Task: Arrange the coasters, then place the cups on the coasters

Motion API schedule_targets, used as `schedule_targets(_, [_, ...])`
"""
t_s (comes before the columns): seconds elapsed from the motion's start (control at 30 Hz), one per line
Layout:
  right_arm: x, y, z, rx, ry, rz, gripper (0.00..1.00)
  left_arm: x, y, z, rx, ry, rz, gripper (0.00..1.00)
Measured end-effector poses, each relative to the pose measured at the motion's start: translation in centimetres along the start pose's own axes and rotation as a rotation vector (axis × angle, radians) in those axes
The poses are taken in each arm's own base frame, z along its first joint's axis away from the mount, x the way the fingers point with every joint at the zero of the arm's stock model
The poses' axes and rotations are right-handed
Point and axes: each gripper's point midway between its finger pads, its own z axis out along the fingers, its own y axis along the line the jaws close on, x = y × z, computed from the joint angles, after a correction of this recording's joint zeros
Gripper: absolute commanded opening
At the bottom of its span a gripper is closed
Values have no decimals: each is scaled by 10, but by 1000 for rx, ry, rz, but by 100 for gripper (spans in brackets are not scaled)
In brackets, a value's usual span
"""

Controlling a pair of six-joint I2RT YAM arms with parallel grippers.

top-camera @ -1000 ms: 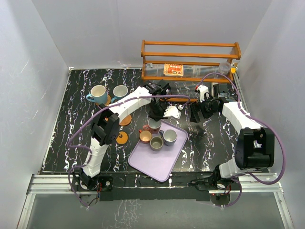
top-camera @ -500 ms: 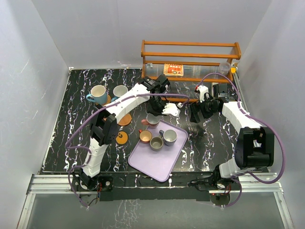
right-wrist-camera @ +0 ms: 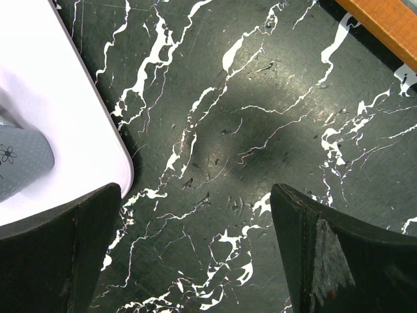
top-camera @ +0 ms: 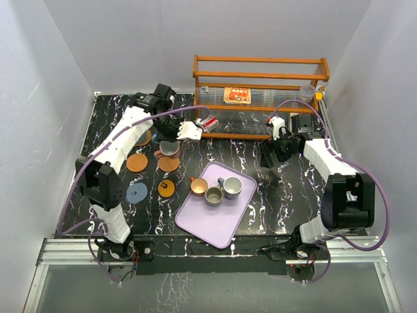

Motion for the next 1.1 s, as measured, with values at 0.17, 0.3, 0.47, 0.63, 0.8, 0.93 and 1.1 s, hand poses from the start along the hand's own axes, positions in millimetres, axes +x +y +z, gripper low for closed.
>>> schedule_targets(0.17, [0,0,0,2,1,0,98,40,-20,-9,8,2,-68,0])
schedule_targets(0.3, [0,0,0,2,1,0,98,68,-31,-14,7,1,-118,0])
schedule_targets(0.47, [0,0,0,2,1,0,98,109,-32,-23,-28,14,-171,0])
schedule_targets(0.63, [0,0,0,2,1,0,98,140,-32,-34,-62,26,-195,0])
schedule_targets(0.8, [1,-1,0,8,3,0,98,161,-32,-34,-42,30,-201,0])
schedule_targets(0.93, [2,-3,1,14,10,2,98,172,-31,-28,-17,27,-205,0])
schedule_targets(1.1, [6,-5,4,17,25,9,98,179,-33,-19,13,22,-210,0])
